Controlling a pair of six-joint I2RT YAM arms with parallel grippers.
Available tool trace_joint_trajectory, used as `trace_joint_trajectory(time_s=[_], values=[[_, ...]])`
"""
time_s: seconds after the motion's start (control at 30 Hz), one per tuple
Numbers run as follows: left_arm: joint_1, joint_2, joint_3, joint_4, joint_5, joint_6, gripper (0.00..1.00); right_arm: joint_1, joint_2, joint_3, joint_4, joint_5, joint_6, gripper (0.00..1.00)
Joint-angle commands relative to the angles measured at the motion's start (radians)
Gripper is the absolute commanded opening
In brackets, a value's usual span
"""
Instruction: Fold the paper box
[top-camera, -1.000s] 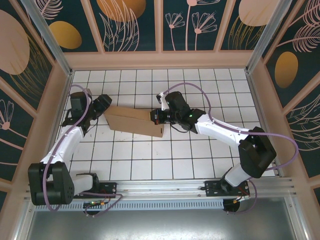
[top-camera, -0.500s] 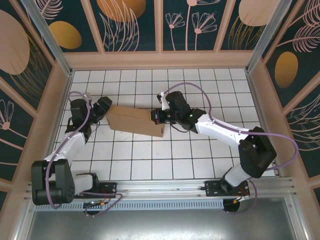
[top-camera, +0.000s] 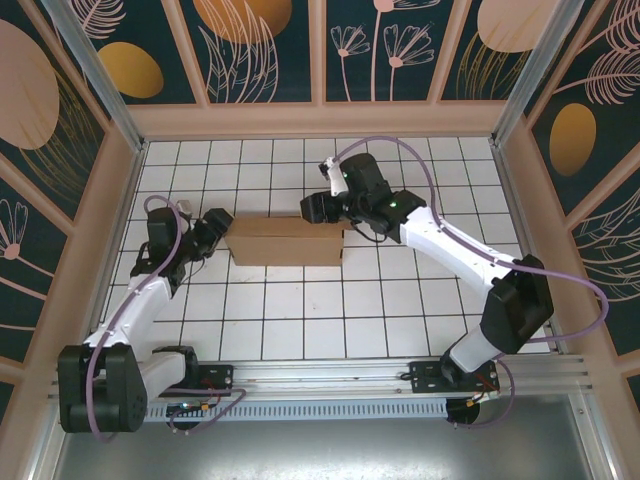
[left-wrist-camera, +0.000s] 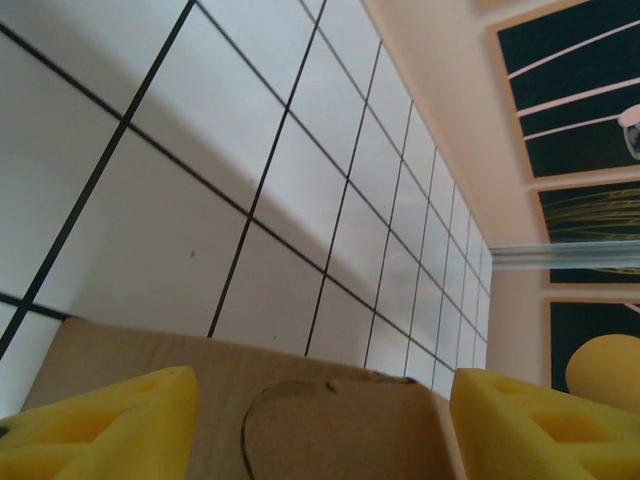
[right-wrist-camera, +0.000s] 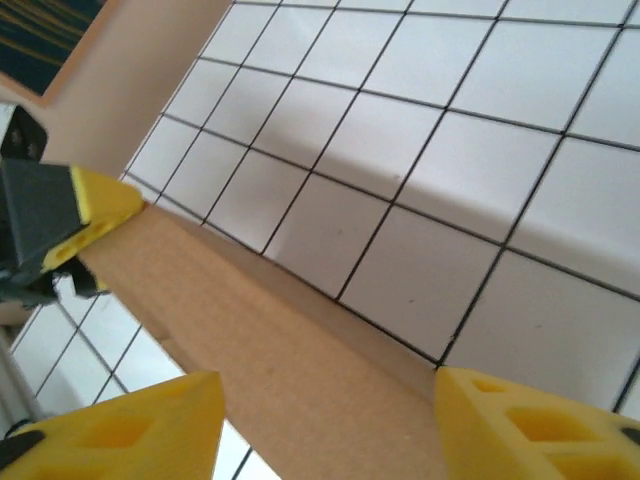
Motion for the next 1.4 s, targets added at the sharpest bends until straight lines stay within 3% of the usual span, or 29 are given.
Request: trace_joint_trajectory(time_s=[0.0, 0.13, 0.2, 0.27, 0.4, 0.57, 0.7, 0.93, 1.17, 1.37], values=[[-0.035, -0.021, 0.100, -0.145, -0.031, 0.121, 0.71, -0.006, -0.033, 0.019, -0.084, 0.141, -0.157, 0.64], [-0.047, -0.072, 0.183, -0.285, -0.201, 0.275, 0.73, -0.012, -0.145, -0.116, 0.033, 0.221, -0.298, 0.61], [-0.059, -0.092, 0.212, -0.311, -0.305, 0.330, 0.72, -0.014, -0.242, -0.253, 0.155, 0.172, -0.443, 0.60], [-0.067, -0.091, 0.219, -0.303, -0.334, 0.349, 0.71, -0.021, -0.319, -0.350, 0.243, 0.134, -0.547, 0.59], [-0.067, -0.130, 0.167, -0.249, -0.398, 0.342, 0.70, -0.072, -0.378, -0.428, 0.293, 0.037, -0.625, 0.61], [-0.067, -0.173, 0.093, -0.156, -0.377, 0.283, 0.71, -0.093, -0.371, -0.470, 0.333, 0.078, -0.614, 0.64], [-0.067, -0.155, 0.115, -0.169, -0.375, 0.288, 0.70, -0.098, -0.364, -0.498, 0.357, 0.073, -0.624, 0.56], [-0.067, -0.202, 0.116, -0.177, -0.463, 0.322, 0.67, -0.106, -0.313, -0.478, 0.343, 0.031, -0.635, 0.41], [-0.069, -0.232, 0.118, -0.116, -0.420, 0.505, 0.67, -0.109, -0.293, -0.472, 0.339, 0.017, -0.646, 0.37], [-0.076, -0.171, 0.185, -0.120, -0.341, 0.591, 0.66, -0.114, -0.285, -0.471, 0.366, 0.024, -0.658, 0.22]])
